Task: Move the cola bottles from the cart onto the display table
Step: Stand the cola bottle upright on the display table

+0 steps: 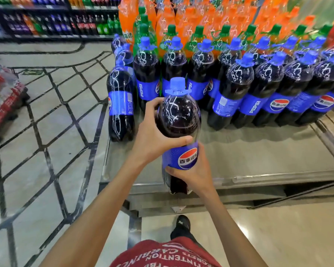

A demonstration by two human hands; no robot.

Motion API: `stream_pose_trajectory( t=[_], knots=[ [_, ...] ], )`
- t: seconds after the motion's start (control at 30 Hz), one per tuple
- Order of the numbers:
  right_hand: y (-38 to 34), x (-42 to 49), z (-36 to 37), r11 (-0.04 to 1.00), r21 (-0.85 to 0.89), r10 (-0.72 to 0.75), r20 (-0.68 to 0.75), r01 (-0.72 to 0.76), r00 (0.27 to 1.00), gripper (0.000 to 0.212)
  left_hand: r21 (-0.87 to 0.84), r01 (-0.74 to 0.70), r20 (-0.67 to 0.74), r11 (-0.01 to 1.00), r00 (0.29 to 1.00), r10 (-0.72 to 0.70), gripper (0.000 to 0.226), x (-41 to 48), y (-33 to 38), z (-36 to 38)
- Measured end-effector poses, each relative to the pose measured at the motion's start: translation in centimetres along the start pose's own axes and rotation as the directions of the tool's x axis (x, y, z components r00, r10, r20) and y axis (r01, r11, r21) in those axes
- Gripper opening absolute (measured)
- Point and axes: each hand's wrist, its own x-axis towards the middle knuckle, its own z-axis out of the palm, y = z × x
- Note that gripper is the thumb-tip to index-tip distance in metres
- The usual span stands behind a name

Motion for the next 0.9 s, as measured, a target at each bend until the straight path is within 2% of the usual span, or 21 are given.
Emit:
stream_pose_trajectory(
  t=[0.2, 0.43, 0.6, 0.83, 0.9],
  knots=[
    [1.9, 7.6, -2.6, 0.999, -0.039, 0.028, 0.002, -0.027, 1.0, 0.105, 0.036, 0.034, 0.041, 0.999, 0.999, -0.036, 0.103, 6.2, -1.2, 3.6],
    [3.7, 14.0, -4.3, 0.995, -0.1, 0.019, 0.031, -0.015, 0.999, 0.105, 0.027, 0.042, 0.053, 0.999, 0.998, -0.043, 0.102, 11.1, -2.7, 6.5],
    [4.9, 16.7, -4.0, 0.994, -0.107, 0.021, -0.002, -0.021, 1.0, 0.097, 0.061, 0.033, 0.129, 0.998, 0.991, -0.041, 0.105, 13.3, -4.1, 7.3],
    [5.3, 19.1, -3.1, 0.996, -0.062, 0.061, -0.073, -0.065, 0.995, 0.111, 0.11, -0.027, 0.221, 0.994, 0.975, 0.002, 0.11, 16.5, -4.9, 7.6],
    [5.1, 19.7, -2.9, 0.995, -0.054, 0.08, -0.099, -0.085, 0.992, 0.108, 0.102, -0.038, 0.251, 0.994, 0.968, 0.011, 0.109, 17.1, -5.1, 7.6]
  ],
)
